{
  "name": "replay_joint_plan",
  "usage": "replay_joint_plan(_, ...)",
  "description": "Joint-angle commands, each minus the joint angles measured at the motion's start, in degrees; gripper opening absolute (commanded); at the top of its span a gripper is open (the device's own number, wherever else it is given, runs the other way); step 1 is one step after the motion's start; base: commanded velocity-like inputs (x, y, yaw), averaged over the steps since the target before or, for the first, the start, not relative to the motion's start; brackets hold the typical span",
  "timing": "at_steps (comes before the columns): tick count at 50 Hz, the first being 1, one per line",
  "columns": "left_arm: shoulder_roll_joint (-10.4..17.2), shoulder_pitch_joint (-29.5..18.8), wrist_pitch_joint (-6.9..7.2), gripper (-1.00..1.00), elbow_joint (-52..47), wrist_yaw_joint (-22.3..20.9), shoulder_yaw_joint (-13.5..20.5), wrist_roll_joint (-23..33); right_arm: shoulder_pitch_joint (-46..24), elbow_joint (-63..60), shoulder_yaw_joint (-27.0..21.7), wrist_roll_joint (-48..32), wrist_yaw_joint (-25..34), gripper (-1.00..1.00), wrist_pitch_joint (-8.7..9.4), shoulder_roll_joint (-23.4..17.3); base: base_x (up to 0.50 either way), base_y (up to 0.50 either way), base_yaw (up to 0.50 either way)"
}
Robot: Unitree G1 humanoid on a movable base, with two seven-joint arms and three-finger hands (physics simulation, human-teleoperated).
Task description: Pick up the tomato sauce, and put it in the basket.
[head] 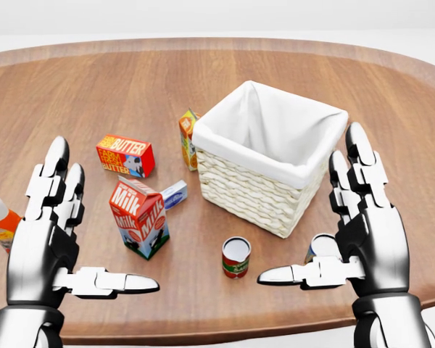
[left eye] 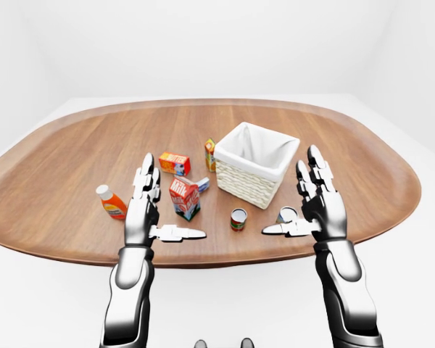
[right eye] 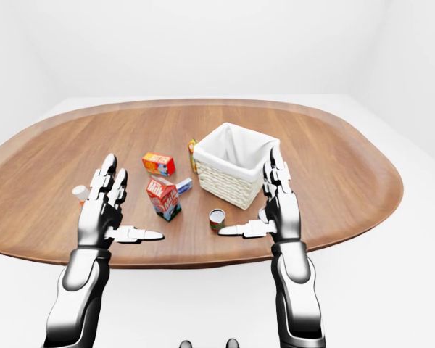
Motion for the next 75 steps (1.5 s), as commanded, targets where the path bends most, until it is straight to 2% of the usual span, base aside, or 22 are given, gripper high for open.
replay_joint_plan(1,-0.26,0.06,0.00,1.00,0.29,-0.12,-0.18,0.14,0.50,-0.58,0.28,-0.12,0.64,1.00,0.00,-0.12,0.00,-0.50,0.00)
replay_joint_plan(28,-0.26,0.01,0.00,1.00,0.35,-0.19,-0.16,0.16,-0.14,0.50,-0.24,0.18,-0.07,1.00,0.00,-0.01,0.00,-0.49,0.00)
replay_joint_plan(36,-0.25,-0.09,0.00,1.00,0.24,-0.19,-0.15,0.11,-1.46,1.58,-0.81,0.04,-2.12,1.00,0.00,-0.13,0.00,0.00,0.00)
replay_joint_plan(45,-0.25,0.04,0.00,1.00,0.08,-0.22,-0.14,0.10,-0.33,-0.59,-0.39,1.41,-1.07,1.00,0.00,-0.18,0.39,0.00,0.00)
replay_joint_plan(62,-0.29,0.13,0.00,1.00,-0.21,-0.26,-0.30,0.18,0.68,-2.06,-0.11,2.03,0.73,1.00,0.00,0.02,0.01,0.00,0.00)
replay_joint_plan(75,-0.29,0.11,0.00,1.00,0.12,-0.29,-0.33,0.23,0.49,0.21,0.29,0.07,-0.27,1.00,0.00,0.10,0.36,0.00,0.00)
